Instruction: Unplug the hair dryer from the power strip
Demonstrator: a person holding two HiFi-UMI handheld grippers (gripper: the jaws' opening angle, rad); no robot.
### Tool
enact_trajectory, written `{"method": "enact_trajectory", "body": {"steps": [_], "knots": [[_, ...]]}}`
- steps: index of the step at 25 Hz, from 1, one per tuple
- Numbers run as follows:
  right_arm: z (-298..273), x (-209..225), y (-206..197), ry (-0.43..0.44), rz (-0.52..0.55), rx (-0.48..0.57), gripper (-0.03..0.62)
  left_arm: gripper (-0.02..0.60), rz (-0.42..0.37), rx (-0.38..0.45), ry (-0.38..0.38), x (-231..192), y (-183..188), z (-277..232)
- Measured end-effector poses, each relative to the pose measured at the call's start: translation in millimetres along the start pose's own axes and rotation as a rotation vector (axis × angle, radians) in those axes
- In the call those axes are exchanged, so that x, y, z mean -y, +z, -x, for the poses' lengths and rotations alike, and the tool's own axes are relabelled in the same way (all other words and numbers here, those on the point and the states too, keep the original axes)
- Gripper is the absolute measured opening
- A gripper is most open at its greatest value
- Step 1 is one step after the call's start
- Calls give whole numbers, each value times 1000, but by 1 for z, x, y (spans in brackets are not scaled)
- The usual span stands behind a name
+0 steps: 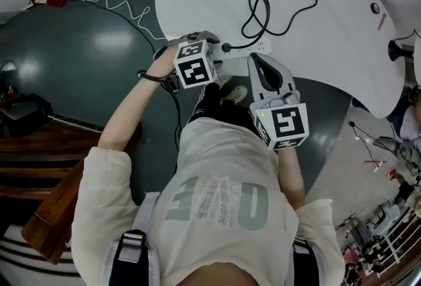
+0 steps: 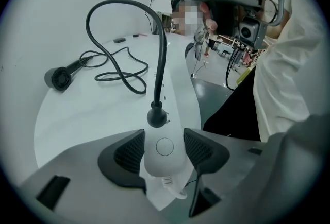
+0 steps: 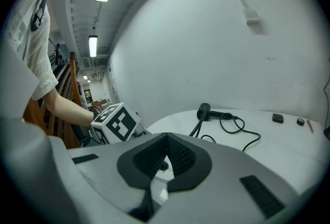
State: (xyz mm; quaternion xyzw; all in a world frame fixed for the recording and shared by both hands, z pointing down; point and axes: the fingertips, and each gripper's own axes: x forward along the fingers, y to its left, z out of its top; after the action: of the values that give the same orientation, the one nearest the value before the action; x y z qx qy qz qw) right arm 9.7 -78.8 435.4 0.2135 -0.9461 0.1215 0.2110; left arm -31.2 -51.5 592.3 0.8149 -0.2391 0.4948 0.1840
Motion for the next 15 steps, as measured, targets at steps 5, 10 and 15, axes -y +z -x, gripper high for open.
{"method": "enact_trajectory", "body": {"steps": [5,10,15], "knots": [[-22,-21,-41,137,106,-131,0,251,26,14,-28,0,0,1],[-52,-16,-59,183,24,-118,146,252,28,4,-45,0,0,0],[-83,-15,-63,146,97,-89,141,252,34,8,-47,0,1,1]]}}
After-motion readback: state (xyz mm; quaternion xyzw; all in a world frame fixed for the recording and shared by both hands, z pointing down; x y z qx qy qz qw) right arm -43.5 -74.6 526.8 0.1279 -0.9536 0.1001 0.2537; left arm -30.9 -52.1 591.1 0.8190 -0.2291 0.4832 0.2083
